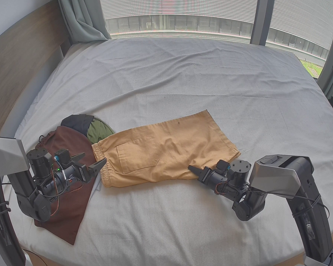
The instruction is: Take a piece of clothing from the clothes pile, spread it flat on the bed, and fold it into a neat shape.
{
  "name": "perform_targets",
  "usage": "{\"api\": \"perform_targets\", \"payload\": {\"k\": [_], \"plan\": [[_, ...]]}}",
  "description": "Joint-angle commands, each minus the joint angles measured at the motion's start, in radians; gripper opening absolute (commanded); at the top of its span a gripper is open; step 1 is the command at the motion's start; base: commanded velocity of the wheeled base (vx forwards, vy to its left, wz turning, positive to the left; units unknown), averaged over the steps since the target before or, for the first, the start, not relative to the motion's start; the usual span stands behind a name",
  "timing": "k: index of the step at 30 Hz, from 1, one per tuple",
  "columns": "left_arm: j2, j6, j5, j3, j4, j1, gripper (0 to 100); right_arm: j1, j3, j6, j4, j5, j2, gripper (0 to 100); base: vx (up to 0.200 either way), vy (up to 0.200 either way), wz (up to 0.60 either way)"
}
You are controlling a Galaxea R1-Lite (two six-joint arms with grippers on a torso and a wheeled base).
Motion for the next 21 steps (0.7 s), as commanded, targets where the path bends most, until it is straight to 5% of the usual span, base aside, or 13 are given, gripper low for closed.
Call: {"api": "perform_targets", "payload": {"k": [1,21], "plan": [[0.002,0.000,0.000,0.001,-0.004,0.000,100,0.000,0.019,-0.006,0.000,0.001,-0.002,0,0.000,0.000,0.00],[0.011,0.000,0.000,0.008,-0.004,0.002,100,0.008,0.286,-0.139,-0.002,0.002,-0.145,0,0.000,0.000,0.00]]}}
